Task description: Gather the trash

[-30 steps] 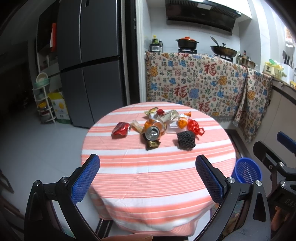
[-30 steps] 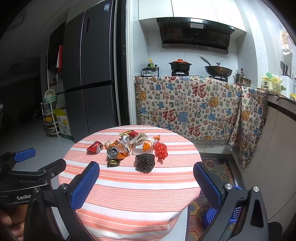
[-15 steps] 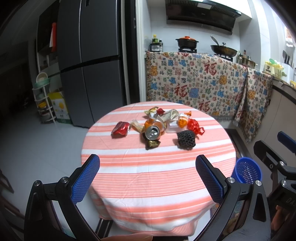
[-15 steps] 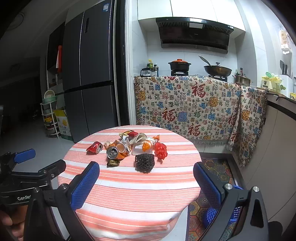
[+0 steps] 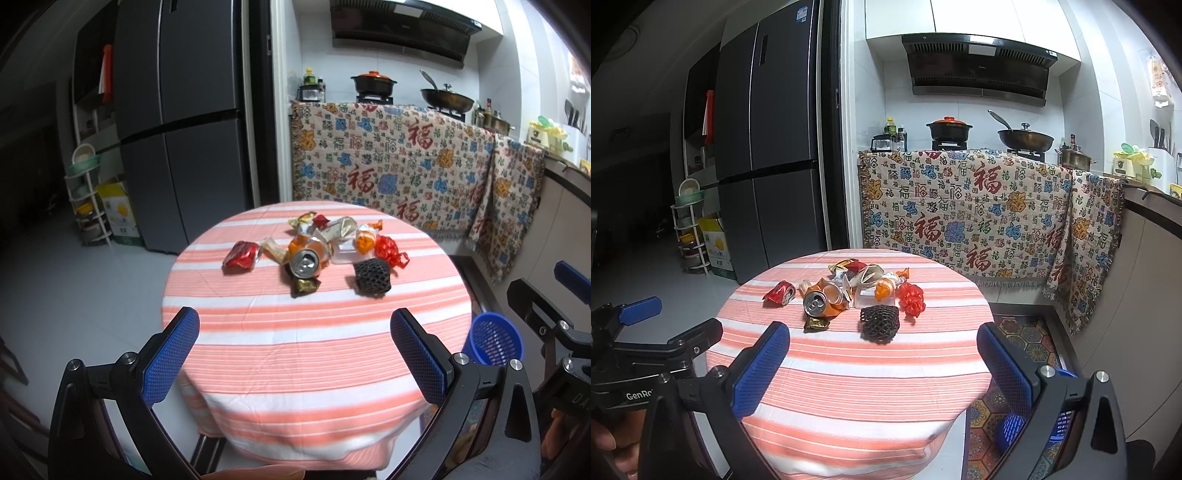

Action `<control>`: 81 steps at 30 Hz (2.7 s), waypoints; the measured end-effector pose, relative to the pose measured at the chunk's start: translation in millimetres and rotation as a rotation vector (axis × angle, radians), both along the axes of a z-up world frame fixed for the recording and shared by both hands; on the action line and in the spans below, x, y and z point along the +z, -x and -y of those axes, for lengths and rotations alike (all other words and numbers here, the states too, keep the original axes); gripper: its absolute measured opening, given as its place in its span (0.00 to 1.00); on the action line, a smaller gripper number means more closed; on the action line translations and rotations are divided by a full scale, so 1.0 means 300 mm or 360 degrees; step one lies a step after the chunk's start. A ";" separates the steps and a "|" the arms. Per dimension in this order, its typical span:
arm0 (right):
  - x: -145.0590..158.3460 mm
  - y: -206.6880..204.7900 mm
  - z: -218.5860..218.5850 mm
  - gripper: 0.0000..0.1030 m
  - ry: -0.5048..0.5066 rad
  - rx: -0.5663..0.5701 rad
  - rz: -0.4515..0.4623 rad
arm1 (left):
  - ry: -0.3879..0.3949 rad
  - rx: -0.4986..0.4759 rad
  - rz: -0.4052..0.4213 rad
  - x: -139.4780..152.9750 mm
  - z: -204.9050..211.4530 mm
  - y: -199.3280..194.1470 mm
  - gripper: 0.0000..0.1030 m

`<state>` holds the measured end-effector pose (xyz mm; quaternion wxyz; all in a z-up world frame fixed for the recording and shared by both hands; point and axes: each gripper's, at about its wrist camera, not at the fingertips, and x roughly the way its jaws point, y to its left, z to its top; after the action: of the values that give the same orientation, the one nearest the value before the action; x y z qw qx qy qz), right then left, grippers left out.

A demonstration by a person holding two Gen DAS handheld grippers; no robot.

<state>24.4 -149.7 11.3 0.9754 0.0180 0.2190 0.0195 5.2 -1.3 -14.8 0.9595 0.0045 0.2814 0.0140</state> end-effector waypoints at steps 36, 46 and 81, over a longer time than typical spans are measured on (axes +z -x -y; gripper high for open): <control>-0.016 -0.043 -0.009 1.00 -0.0013 -0.0039 -0.0027 | 0.0017 0.0084 -0.0074 -0.099 -0.057 -0.043 1.00; -0.102 -0.136 -0.003 1.00 -0.0026 -0.0054 -0.0124 | 0.0037 0.0203 -0.0156 -0.218 -0.181 -0.160 1.00; -0.529 -0.703 0.011 1.00 -0.0096 0.0139 -0.0546 | 0.0131 -0.0148 -0.0505 -0.547 -0.086 -0.756 0.30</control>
<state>235.5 -153.2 -147.4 0.9210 0.0409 0.3820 0.0650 232.0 24.5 -178.9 0.9020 -0.0196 0.4291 -0.0429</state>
